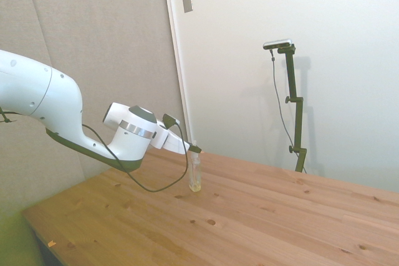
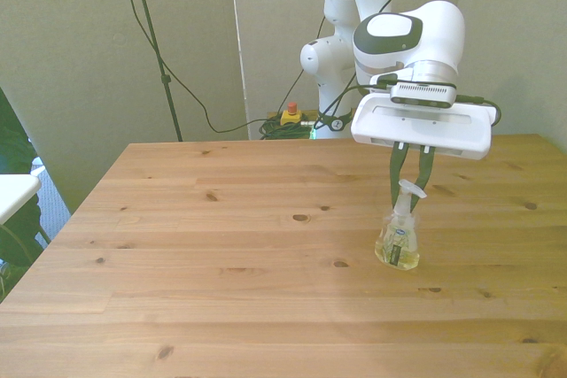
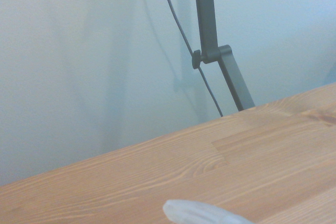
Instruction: Stand the sanitizer
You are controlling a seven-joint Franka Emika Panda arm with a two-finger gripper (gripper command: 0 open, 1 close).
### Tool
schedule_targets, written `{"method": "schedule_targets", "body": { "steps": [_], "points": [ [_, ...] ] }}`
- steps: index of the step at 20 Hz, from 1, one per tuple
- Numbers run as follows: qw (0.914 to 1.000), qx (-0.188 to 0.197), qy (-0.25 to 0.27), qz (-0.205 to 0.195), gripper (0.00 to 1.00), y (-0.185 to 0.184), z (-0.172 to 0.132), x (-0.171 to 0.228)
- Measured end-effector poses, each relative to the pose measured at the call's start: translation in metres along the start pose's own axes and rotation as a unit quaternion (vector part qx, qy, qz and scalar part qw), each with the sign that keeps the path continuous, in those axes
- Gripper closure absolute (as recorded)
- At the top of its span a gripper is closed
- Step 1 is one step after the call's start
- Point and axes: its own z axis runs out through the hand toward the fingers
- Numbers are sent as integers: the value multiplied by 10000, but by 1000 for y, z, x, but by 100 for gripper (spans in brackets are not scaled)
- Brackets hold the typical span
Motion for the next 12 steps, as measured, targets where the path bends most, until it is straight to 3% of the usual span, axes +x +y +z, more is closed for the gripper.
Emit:
{"method": "schedule_targets", "body": {
  "steps": [12],
  "points": [
    [10000,-48,-49,-14,0,5,-3,-5]
  ]
}}
